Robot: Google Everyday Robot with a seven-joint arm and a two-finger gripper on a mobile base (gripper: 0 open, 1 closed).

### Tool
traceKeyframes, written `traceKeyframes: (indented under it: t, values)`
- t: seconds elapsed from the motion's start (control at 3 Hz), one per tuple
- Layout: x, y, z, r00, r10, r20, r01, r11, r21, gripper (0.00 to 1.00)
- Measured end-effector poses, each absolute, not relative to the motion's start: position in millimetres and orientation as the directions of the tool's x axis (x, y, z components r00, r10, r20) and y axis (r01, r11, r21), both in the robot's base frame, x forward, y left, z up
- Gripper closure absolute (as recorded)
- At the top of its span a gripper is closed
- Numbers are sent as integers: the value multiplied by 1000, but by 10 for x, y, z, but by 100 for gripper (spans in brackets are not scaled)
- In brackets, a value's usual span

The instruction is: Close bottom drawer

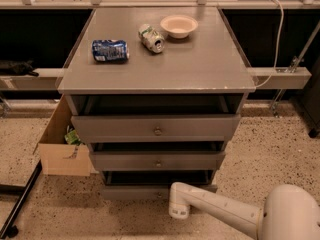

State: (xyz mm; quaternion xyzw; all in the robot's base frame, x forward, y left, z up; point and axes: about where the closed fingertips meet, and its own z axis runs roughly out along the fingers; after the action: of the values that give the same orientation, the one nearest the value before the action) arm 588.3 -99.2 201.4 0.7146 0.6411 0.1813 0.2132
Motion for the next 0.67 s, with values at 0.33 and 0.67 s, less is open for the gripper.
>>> traceKeyframes:
  t: [0.33, 0.67]
  values:
    - [5695, -1163, 1981, 146, 989, -3, 852, -124, 508, 100]
    - [5187, -1482, 1834, 207, 977, -46, 896, -171, 410, 100]
